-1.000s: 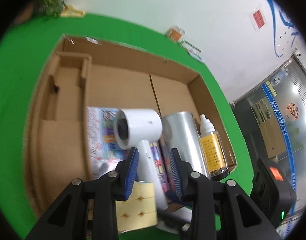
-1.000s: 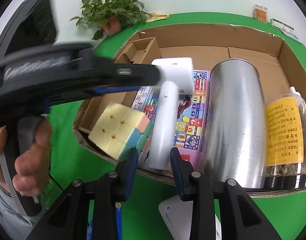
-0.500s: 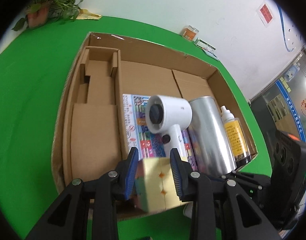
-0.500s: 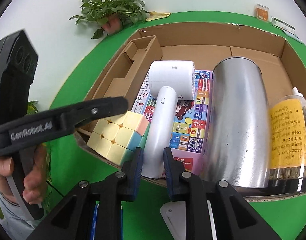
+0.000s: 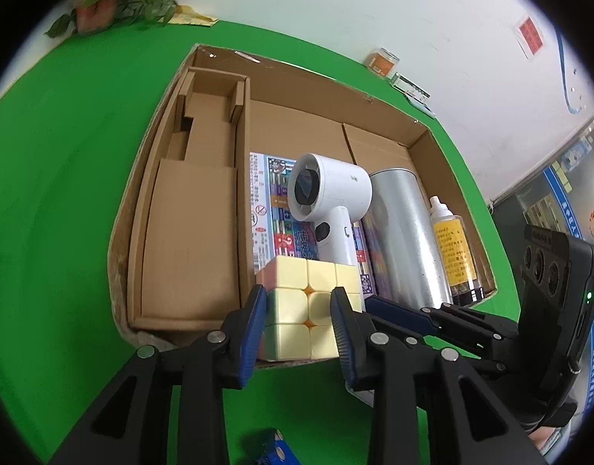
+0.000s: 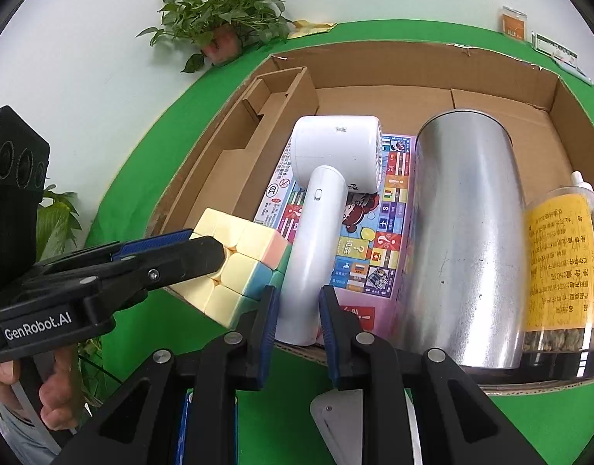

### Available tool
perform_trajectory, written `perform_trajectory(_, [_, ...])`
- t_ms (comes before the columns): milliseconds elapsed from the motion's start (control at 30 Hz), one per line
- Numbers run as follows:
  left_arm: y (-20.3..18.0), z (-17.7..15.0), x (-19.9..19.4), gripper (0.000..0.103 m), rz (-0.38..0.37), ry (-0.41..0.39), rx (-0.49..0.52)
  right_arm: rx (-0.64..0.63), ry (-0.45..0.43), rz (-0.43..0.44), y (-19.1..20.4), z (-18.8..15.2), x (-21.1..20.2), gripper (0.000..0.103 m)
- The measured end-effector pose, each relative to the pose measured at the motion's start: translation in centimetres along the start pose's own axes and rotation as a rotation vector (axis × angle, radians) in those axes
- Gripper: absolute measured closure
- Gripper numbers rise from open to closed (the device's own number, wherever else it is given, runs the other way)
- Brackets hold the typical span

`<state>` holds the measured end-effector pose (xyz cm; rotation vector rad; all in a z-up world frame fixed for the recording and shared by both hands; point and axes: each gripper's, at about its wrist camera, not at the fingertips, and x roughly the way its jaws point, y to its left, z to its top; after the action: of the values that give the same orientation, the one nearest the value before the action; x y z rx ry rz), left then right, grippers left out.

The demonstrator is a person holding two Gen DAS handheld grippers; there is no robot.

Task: Organize rigid objects
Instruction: 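Open both grippers and withdraw them from the hair dryer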

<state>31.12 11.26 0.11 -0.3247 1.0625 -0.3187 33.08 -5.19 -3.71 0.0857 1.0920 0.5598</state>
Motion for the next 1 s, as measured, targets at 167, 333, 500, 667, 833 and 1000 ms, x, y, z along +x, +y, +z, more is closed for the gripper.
perform_trajectory(167, [0.1,-0.7,-0.3,0.069,-0.001,0.005,-0.043,0.011,0.015,0.017,0.1,-0.4,-0.1,0.080])
perform_trajectory(333, [-0.1,-1.7,-0.7,0.068,0.010,0.006,-0.052,0.002,-0.038,-0.018,0.4,-1.6,-1.9,0.055])
perform_trajectory(500, [-0.6,-3.0,-1.9,0.068,0.010,-0.041,-0.036,-0.027,-0.109,-0.038,1.0,-3.6,-4.5,0.037])
perform_trajectory(667, [-4.1,-5.7,-7.1,0.055,0.101,-0.337,0.165,-0.067,-0.237,-0.164,1.9,-6.3,-7.3,0.007])
perform_trajectory(833, [-5.9,-9.6,-9.0,0.000,0.175,-0.480,0.211,-0.089,-0.353,-0.208,0.7,-10.4,-9.3,0.001])
perform_trajectory(1000, [-5.8,-11.6,-6.2,0.000,0.117,-0.321,0.119,-0.106,-0.286,-0.154,-2.6,-13.0,-8.0,0.001])
